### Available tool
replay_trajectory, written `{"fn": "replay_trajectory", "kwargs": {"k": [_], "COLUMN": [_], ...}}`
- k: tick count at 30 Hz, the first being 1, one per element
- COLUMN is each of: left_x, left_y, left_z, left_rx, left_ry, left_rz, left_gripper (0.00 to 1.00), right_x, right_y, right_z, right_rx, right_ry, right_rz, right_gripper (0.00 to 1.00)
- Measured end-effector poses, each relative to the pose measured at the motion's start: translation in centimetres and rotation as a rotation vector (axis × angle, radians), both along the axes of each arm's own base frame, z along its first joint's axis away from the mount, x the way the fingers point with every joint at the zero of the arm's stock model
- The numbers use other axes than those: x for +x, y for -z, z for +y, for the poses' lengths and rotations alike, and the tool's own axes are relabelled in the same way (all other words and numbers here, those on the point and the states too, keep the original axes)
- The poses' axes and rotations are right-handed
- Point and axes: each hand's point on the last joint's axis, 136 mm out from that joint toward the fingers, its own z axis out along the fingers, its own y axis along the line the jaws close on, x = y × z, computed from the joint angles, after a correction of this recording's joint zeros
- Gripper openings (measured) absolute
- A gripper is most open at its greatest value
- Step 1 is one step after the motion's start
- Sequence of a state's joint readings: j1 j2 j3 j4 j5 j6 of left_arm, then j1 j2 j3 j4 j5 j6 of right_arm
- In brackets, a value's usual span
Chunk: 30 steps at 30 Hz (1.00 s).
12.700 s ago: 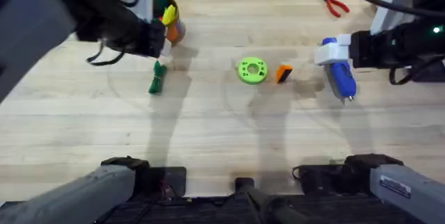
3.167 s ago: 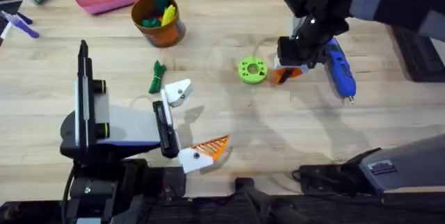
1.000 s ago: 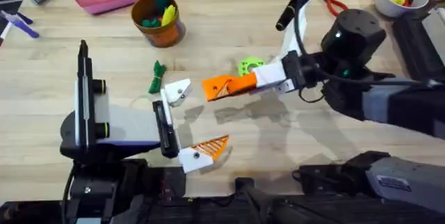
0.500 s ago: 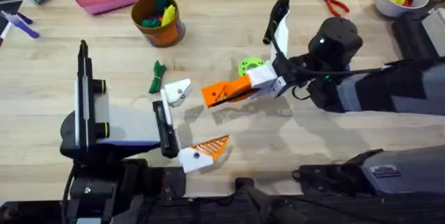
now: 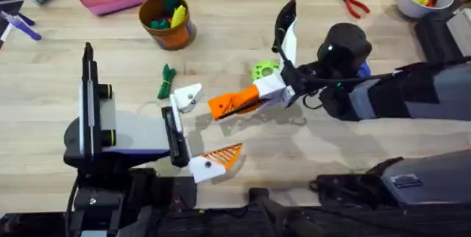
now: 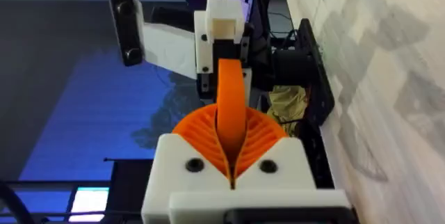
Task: Pick up the gripper from the table and insert it into the empty holder that is missing its gripper. Then pick up a screw, insert it into the mounting hole, and use the screwdriver to tighten it. Finally, clean up the table by picking up the vegetable and placing it into the bucket.
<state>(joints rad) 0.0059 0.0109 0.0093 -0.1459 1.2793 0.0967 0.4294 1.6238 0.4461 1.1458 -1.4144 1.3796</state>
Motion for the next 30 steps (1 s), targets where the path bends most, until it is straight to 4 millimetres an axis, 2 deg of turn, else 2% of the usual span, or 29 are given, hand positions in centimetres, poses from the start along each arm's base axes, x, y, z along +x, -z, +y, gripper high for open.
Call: {"fn": "replay_trajectory", "kwargs": {"k": [13,19,30], "left_x": [0.0,0.0,0.0], "left_y": [0.0,0.0,0.0], "left_z": [0.0,0.0,0.0], "left_rx": [0.000,0.000,0.000], "left_ry": [0.000,0.000,0.000], "left_rz": [0.000,0.000,0.000], "left_gripper": [0.985,0.985,0.985], "right_x": [-0.1,-0.1,0.3], "right_y": [-1.1,-0.6,-0.5], "right_z": [1.7,2.2,2.7], "right_rx": [0.025,-0.001,0.003], "right_ry": [-0.025,-0.008,0.029], "right_rz": [-0.066,-0.026,-0.063], "right_gripper": [0.010,0.010,0.010]}}
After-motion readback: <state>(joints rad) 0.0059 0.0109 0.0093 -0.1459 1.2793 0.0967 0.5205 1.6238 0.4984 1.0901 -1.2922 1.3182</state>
